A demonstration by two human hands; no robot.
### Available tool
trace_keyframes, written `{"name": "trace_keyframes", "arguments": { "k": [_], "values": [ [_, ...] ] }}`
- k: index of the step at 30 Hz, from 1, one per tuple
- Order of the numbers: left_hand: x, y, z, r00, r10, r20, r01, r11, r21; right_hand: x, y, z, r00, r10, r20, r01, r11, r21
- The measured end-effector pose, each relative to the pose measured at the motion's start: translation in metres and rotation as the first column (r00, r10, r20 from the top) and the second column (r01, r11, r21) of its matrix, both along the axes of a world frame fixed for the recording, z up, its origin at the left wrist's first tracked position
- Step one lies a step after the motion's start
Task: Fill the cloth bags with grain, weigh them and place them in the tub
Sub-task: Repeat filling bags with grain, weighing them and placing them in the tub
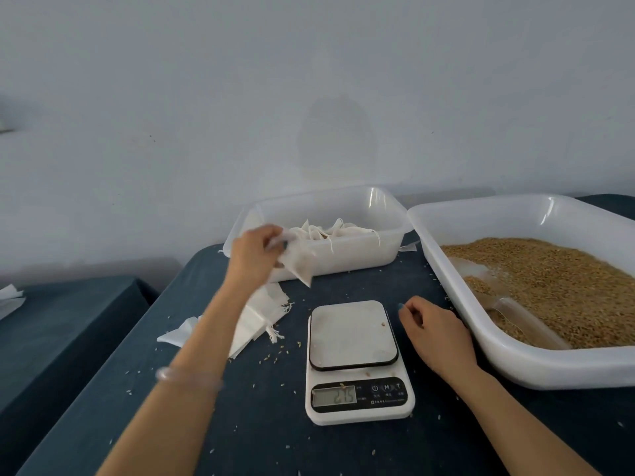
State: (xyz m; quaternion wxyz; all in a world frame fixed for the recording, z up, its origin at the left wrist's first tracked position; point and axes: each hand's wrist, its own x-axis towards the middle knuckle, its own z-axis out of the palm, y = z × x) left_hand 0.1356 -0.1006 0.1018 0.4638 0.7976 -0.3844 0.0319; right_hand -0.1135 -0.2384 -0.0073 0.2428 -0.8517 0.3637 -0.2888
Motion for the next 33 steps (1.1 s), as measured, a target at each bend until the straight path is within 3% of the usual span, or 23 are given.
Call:
{"name": "trace_keyframes", "arguments": {
  "k": [4, 8, 16, 20, 25, 28, 30, 33],
  "values": [
    [0.055, -0.004, 0.040, 0.975, 0.171, 0.139, -0.176, 0.984, 0.021, 0.000, 0.000, -0.001, 1.000, 0.002, -0.002, -0.002, 1.000, -0.005],
    [0.087, -0.012, 0.043, 0.941, 0.187, 0.282, -0.247, 0.950, 0.193, 0.000, 0.000, 0.000, 1.000, -0.006, -0.026, 0.006, 1.000, -0.029],
    [0.100, -0.021, 0.006, 0.959, 0.023, 0.281, -0.141, 0.902, 0.408, 0.000, 0.000, 0.000, 1.000, -0.006, -0.031, 0.005, 0.999, -0.033],
    [0.099, -0.018, -0.003, 0.923, -0.122, 0.366, -0.136, 0.784, 0.605, 0.000, 0.000, 0.001, 0.999, -0.003, -0.037, 0.002, 0.999, -0.037],
    [0.102, -0.011, -0.008, 0.936, -0.171, 0.308, -0.083, 0.743, 0.664, 0.000, 0.000, 0.000, 0.999, -0.009, -0.049, 0.008, 0.999, -0.039],
    [0.095, -0.004, -0.008, 0.906, -0.156, 0.393, -0.094, 0.833, 0.546, 0.001, -0.001, -0.001, 0.998, -0.016, -0.054, 0.014, 0.999, -0.043],
    [0.085, 0.003, -0.011, 0.869, -0.079, 0.488, -0.097, 0.940, 0.326, 0.001, -0.001, -0.002, 0.999, -0.017, -0.049, 0.015, 0.999, -0.042],
    [0.067, 0.019, -0.020, 0.832, 0.043, 0.553, -0.099, 0.992, 0.073, 0.001, -0.002, -0.003, 1.000, -0.005, -0.026, 0.004, 0.999, -0.039]
  ]
}}
